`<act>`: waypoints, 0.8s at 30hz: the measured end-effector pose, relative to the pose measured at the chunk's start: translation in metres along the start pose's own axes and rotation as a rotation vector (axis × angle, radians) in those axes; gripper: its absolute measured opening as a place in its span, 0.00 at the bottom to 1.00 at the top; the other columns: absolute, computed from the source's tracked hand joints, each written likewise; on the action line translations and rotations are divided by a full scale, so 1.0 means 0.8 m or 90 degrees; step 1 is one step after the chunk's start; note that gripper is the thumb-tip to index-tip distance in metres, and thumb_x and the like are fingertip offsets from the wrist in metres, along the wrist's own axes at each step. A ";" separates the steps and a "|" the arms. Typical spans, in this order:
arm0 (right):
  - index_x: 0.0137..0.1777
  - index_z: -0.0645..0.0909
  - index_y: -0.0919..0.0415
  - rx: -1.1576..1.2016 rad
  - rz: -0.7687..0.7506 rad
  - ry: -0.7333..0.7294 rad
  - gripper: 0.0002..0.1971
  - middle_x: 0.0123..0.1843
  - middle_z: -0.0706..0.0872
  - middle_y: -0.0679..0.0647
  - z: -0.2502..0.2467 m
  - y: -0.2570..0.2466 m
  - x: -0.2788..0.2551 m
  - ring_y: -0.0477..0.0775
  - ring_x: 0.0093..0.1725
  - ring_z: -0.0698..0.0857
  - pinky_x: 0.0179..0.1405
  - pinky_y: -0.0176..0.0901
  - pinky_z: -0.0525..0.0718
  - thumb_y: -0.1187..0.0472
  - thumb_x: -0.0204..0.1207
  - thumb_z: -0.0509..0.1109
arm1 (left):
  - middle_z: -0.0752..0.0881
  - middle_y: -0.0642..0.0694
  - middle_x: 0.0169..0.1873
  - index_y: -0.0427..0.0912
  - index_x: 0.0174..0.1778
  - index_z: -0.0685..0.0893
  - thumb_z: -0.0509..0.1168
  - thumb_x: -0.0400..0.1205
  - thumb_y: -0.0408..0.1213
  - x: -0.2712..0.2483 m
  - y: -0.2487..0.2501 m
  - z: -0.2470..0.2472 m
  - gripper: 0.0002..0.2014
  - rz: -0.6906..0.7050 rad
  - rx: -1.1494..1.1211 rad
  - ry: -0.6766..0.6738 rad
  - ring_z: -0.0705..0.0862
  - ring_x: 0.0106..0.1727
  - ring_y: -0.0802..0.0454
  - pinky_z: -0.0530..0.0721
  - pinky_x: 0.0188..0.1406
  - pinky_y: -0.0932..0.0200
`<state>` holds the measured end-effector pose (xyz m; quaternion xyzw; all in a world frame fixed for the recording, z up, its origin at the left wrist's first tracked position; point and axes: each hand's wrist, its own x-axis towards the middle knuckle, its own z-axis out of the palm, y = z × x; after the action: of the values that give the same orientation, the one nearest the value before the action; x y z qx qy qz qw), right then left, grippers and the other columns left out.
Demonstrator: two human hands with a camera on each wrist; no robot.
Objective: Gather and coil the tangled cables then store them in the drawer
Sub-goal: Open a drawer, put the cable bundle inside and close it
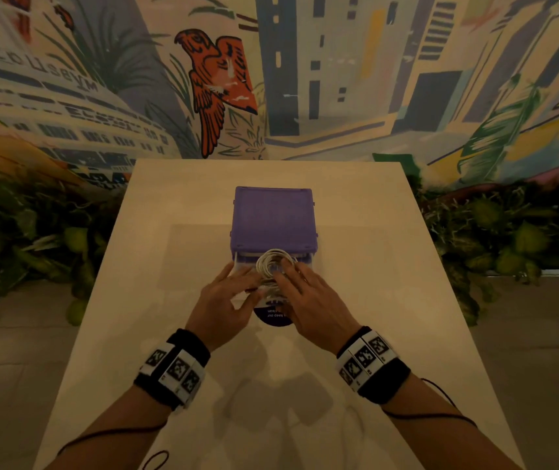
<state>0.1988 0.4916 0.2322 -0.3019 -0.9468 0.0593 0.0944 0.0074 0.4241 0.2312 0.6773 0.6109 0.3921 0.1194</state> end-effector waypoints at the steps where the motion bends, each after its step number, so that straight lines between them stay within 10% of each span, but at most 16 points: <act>1: 0.78 0.64 0.65 -0.004 -0.003 0.000 0.34 0.78 0.71 0.66 0.000 0.001 0.000 0.67 0.74 0.72 0.70 0.57 0.76 0.54 0.76 0.72 | 0.87 0.51 0.60 0.43 0.65 0.84 0.74 0.76 0.36 0.003 -0.001 -0.002 0.20 -0.013 -0.010 0.008 0.84 0.59 0.62 0.69 0.75 0.64; 24: 0.72 0.69 0.65 -0.060 -0.024 0.011 0.31 0.74 0.73 0.73 -0.003 0.001 0.003 0.71 0.70 0.77 0.66 0.59 0.80 0.55 0.73 0.75 | 0.86 0.49 0.56 0.51 0.62 0.86 0.58 0.78 0.59 0.047 -0.020 -0.029 0.24 0.110 0.335 -0.174 0.81 0.60 0.45 0.68 0.64 0.45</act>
<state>0.1979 0.4934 0.2346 -0.2885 -0.9533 0.0102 0.0891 -0.0220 0.4551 0.2511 0.7806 0.6102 0.1344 -0.0130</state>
